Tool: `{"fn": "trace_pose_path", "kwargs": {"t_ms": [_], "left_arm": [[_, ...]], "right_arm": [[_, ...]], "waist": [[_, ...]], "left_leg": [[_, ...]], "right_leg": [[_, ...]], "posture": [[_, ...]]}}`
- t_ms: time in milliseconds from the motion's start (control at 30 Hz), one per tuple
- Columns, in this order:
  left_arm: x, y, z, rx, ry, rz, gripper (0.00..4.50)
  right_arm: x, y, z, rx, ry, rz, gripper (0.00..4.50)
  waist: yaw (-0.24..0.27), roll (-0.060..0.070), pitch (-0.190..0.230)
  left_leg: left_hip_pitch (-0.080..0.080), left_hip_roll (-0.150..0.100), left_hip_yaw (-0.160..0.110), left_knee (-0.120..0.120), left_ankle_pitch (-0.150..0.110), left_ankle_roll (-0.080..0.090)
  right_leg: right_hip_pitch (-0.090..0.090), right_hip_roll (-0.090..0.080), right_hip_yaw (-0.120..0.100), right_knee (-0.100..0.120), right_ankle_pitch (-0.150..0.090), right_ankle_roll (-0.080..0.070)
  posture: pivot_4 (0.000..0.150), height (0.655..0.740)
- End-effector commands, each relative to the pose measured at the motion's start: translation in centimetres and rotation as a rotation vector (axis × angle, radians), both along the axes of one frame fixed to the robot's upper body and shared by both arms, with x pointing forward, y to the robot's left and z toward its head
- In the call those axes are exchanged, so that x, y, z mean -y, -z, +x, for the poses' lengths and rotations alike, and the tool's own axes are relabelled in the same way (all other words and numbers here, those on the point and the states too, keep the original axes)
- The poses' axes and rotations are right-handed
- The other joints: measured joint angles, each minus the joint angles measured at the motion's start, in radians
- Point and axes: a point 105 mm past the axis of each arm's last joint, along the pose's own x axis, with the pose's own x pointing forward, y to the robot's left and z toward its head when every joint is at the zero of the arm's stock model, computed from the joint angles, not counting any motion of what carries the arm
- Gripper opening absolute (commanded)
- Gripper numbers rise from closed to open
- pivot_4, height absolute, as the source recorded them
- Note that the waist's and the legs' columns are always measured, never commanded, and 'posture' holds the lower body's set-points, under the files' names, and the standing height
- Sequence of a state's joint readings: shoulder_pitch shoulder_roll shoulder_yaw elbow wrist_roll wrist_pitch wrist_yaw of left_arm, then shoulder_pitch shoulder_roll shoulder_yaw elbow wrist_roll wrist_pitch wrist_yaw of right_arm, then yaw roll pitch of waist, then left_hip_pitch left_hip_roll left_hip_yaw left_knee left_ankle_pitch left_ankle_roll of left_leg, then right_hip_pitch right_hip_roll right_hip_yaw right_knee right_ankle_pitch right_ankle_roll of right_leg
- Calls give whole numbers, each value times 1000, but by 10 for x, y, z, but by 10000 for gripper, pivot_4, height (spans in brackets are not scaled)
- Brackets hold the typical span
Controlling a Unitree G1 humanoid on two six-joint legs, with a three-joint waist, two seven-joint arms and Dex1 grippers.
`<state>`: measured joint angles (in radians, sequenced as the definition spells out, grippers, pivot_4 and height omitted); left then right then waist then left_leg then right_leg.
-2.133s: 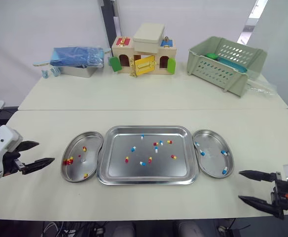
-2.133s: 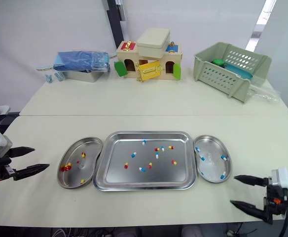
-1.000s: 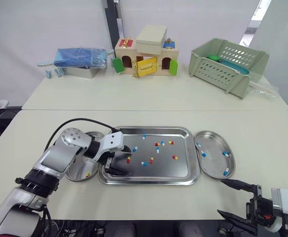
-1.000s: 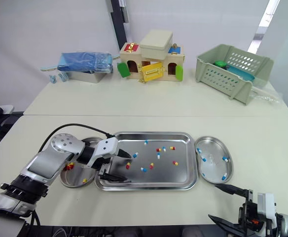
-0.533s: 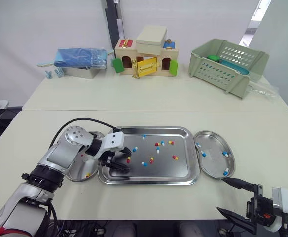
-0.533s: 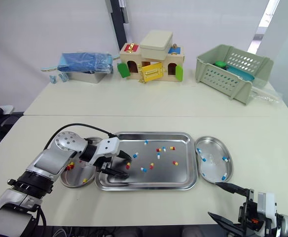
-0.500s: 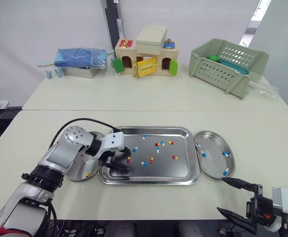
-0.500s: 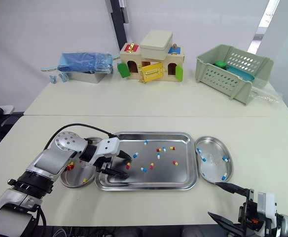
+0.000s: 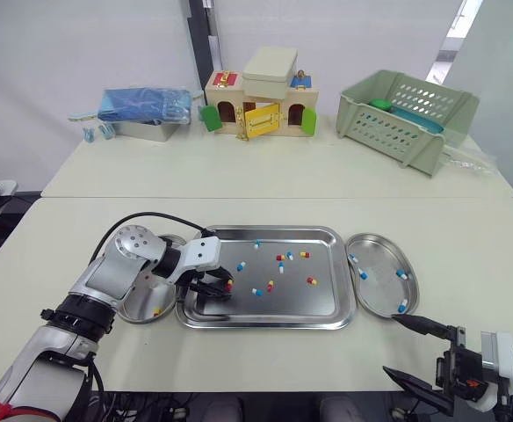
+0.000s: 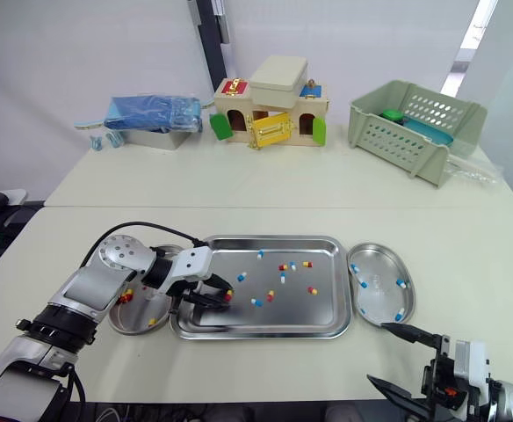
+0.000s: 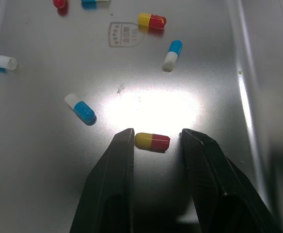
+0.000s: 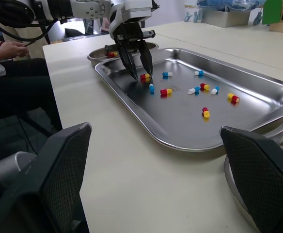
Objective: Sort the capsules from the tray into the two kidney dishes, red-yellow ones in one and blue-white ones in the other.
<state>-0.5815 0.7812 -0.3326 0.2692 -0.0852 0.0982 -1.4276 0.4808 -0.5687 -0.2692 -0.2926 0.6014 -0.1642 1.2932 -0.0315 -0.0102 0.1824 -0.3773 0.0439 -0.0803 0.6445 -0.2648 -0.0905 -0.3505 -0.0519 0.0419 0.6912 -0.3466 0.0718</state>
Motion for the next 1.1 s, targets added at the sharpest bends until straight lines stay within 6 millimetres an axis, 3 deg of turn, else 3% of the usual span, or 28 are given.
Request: {"fn": "trace_pose_path", "kwargs": {"t_ms": [33,467,567,1100], "left_arm": [[-7,18,-6,-55,-17,53,15635],[-3,15,-9,-62,-13,39,15635],[-3,15,-10,-64,-15,38,10297],[1,8,-11,-58,-19,22,10297]], "right_arm": [[-5,-6,0,25,-19,-6,45000],[-7,-8,0,21,-19,-4,45000],[-8,-8,0,19,-19,-3,45000],[-9,-8,1,15,-28,-3,45000]], "waist": [[0,0,0],[0,0,0],[0,0,0],[0,0,0]], "left_leg": [[0,0,0,0,0,0],[0,0,0,0,0,0],[0,0,0,0,0,0],[0,0,0,0,0,0]], "right_leg": [[0,0,0,0,0,0],[0,0,0,0,0,0],[0,0,0,0,0,0],[0,0,0,-1,0,0]], "posture": [[1500,7400],[1500,7400],[1500,7400],[1500,7400]]}}
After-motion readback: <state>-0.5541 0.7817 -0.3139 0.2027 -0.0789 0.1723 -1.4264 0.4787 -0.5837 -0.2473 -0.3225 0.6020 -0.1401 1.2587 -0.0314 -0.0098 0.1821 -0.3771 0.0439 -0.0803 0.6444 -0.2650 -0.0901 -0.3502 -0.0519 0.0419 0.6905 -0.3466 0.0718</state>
